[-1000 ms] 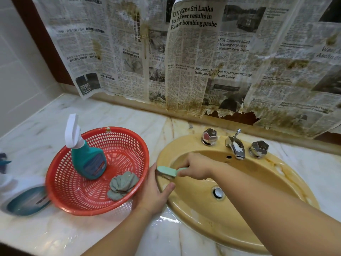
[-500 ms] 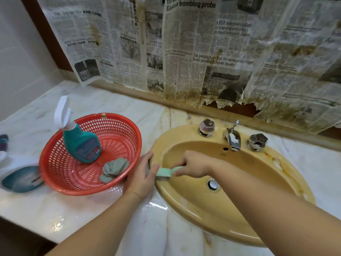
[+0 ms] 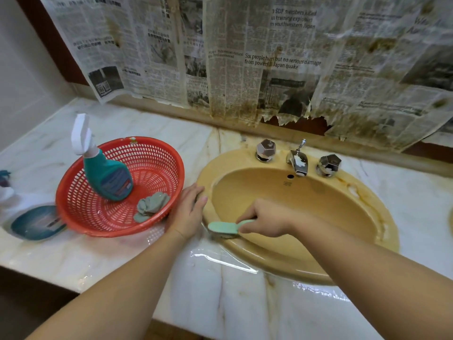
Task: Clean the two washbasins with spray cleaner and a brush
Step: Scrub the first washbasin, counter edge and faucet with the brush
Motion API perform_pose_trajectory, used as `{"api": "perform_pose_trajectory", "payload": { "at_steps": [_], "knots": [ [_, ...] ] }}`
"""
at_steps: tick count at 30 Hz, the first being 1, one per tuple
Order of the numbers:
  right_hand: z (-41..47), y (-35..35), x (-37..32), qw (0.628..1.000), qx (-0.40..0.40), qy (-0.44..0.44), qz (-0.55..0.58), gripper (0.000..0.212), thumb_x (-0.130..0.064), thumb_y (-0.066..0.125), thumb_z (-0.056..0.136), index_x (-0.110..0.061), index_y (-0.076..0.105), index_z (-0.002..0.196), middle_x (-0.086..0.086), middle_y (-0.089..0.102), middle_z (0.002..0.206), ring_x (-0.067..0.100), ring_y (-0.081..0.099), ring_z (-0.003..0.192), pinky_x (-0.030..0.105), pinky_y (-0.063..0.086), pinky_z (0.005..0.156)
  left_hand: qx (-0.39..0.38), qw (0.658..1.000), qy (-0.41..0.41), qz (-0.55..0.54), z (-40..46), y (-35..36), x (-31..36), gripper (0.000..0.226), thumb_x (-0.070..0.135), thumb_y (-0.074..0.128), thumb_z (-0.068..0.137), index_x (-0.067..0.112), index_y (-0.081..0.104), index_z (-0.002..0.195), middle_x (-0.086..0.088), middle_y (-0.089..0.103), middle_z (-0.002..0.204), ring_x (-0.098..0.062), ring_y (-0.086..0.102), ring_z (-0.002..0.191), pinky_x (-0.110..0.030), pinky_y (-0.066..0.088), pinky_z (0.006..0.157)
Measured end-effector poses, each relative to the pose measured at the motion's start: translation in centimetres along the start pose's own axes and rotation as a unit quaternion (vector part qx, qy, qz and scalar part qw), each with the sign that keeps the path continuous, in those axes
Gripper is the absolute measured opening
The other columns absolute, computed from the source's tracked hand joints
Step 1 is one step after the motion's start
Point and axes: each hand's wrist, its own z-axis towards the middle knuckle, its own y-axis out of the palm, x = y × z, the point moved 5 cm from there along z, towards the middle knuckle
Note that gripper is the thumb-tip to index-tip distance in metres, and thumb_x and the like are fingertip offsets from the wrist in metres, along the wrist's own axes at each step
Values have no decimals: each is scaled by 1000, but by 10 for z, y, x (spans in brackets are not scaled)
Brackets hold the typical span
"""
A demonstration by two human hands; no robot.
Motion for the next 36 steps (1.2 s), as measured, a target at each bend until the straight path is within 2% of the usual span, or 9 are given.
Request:
{"api": "perform_pose_trajectory", "payload": {
  "at_steps": [4,7,12,15,17,22,30,34,36],
  "knots": [
    [-16,5,-4,999,23,23,-3,24,-43,60,88,-41,76,105,-5,72,85,20,62,83,38,54,74,-16,1000,-11,-3,1,-1,-1,68,65,40,83,23,68,130,2,45,149,-13,39,141,-35,25,122],
    [-27,4,-10,996,67,42,-48,23,-42,56,90,-42,75,104,-7,67,82,21,58,84,35,46,65,-25,1000,4,-6,1,0,2,43,48,55,92,23,71,123,3,44,147,-4,38,134,-22,22,115],
    [-44,19,-11,993,79,74,-43,18,-45,56,88,-48,68,74,-6,63,73,21,57,77,33,45,62,-16,999,26,23,3,3,-2,27,27,60,100,23,71,124,3,43,148,-10,38,138,-18,18,113],
    [-54,20,-5,985,126,114,-34,20,-43,54,89,-41,73,91,-4,68,80,21,60,81,34,50,63,-21,999,20,38,5,4,-5,29,30,59,98,26,70,125,5,42,150,-12,37,140,-21,20,114],
    [-59,27,-5,989,109,102,-18,19,-45,52,86,-45,70,84,-3,66,78,20,57,80,37,52,65,-29,998,20,46,4,4,-7,34,32,58,95,28,69,127,5,40,151,-13,37,141,-24,21,116],
    [-76,29,-4,982,135,128,-39,25,-45,49,87,-42,72,96,3,59,105,16,57,89,32,46,64,-49,998,11,49,2,3,-7,46,35,57,84,30,67,128,2,38,153,-16,35,143,-30,23,121],
    [-105,33,-3,971,147,179,-59,24,-44,52,95,-41,73,105,-6,56,92,19,56,85,31,41,57,-50,995,32,76,-3,3,-1,42,24,60,92,31,61,134,-1,34,156,-20,29,146,-36,21,123],
    [-118,36,0,968,156,197,-13,25,-42,51,92,-49,66,74,-4,57,76,21,55,75,35,44,58,-62,980,148,118,-6,9,19,25,3,62,89,15,75,107,-3,65,127,-23,53,129,-41,15,126],
    [-124,36,4,962,163,219,-18,23,-42,51,92,-44,67,76,-4,57,76,21,56,75,32,41,54,-95,966,188,151,-8,15,26,25,1,63,81,15,76,97,0,72,106,-22,63,109,-36,10,125]
  ]
}}
